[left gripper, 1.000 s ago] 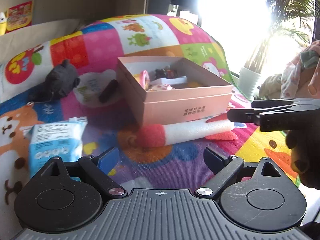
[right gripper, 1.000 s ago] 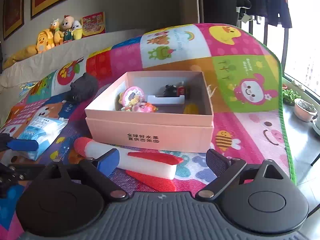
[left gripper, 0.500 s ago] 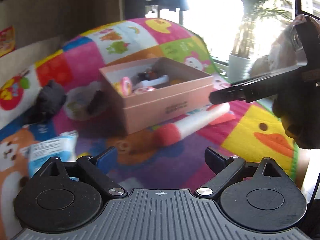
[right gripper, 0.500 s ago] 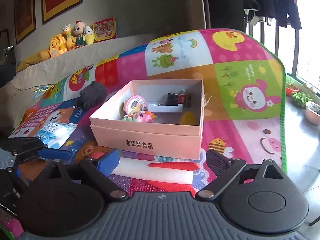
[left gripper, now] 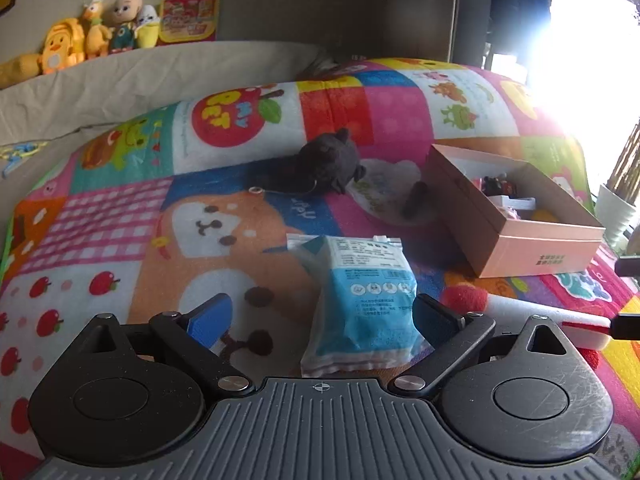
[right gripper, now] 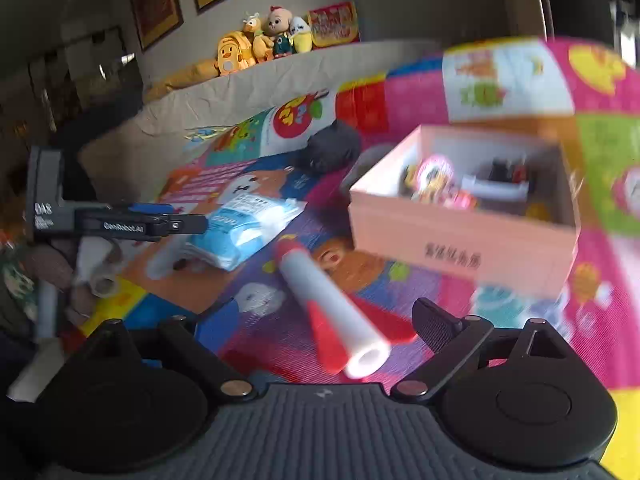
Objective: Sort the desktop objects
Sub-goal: 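Grasp the white-and-red foam rocket with the right tool while the left tool holds the packet, then lift the packet and rocket into the pink box and open both tools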
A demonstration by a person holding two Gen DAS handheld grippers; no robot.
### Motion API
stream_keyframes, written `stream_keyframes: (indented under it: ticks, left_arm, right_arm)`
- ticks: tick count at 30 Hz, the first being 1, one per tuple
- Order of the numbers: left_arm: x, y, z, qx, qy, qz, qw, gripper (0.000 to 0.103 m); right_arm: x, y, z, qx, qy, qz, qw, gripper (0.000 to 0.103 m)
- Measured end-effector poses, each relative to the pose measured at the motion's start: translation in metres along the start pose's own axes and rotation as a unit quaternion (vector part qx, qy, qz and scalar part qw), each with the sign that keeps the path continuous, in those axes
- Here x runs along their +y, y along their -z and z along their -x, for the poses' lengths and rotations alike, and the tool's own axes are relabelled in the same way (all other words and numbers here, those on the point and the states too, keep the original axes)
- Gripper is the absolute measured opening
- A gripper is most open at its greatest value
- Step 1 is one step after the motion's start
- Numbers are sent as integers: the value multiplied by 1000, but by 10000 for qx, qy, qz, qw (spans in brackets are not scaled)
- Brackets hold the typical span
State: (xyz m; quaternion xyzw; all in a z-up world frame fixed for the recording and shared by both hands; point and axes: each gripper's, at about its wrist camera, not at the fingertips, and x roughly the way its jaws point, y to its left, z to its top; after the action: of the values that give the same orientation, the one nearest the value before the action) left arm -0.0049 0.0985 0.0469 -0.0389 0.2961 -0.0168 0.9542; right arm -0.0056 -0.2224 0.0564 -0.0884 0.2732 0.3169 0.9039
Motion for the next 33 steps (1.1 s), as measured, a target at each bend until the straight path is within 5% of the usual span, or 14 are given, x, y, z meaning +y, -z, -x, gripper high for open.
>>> stream_keyframes:
  ticks: [6, 8, 12, 20, 22, 27, 30, 33]
  left_arm:
    - [-19, 1, -5, 35, 153, -331, 9993, 100]
    - [-27, -3, -10, 58, 92, -487, 9988, 100]
    - [-37, -7, -25, 184, 17, -658, 9977, 100]
    - [-45, -4, -51, 350, -145, -660, 9971, 96]
    - [-45, -2, -56, 442, -171, -657, 9967, 76]
    - [-48, 0, -49, 385, -217, -807, 9958, 59]
    - [-63, -8, -19, 57, -63, -1053, 9944, 58]
    - [-87, -35, 18, -361, 506, -1137, 9916, 58]
  right_arm:
    - [28, -15, -57, 705, -70, 847, 9939, 74]
    - [37, -14, -78, 877, 264, 1172, 9889, 54]
    - [24, -19, -85, 1130, 85, 616, 9917, 30]
    - [-1, -9, -11, 900, -22, -157, 9958, 28]
    - [-7, -5, 6, 797, 108, -261, 9964, 28]
    - [-22, 8, 33, 692, 323, -675, 9948, 28]
    - [-31, 13, 48, 521, 417, -904, 9937, 28]
    - [-43, 11, 71, 131, 531, -1088, 9926, 28]
